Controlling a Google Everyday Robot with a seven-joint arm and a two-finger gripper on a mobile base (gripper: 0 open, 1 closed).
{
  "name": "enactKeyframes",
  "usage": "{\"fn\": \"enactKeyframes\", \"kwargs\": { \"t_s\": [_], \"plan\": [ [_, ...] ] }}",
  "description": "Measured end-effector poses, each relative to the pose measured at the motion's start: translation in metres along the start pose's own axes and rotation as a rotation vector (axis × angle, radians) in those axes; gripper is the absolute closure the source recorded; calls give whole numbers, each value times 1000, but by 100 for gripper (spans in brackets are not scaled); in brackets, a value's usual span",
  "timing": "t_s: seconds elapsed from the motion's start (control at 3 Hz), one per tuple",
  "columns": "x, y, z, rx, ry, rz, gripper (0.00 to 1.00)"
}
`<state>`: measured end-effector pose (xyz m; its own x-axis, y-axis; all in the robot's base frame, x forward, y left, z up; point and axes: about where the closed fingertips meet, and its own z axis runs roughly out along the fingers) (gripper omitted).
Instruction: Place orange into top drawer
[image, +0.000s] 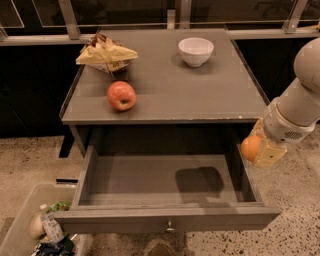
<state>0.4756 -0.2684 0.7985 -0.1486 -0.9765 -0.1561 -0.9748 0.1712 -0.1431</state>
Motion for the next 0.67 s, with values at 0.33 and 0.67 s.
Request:
{"fn": "enactKeyframes", "kwargs": {
  "t_s": [0.33,0.67],
  "plan": [
    [0,0,0,0,0,0,100],
    [-26,27,13,-27,-34,-73,100]
  ]
}}
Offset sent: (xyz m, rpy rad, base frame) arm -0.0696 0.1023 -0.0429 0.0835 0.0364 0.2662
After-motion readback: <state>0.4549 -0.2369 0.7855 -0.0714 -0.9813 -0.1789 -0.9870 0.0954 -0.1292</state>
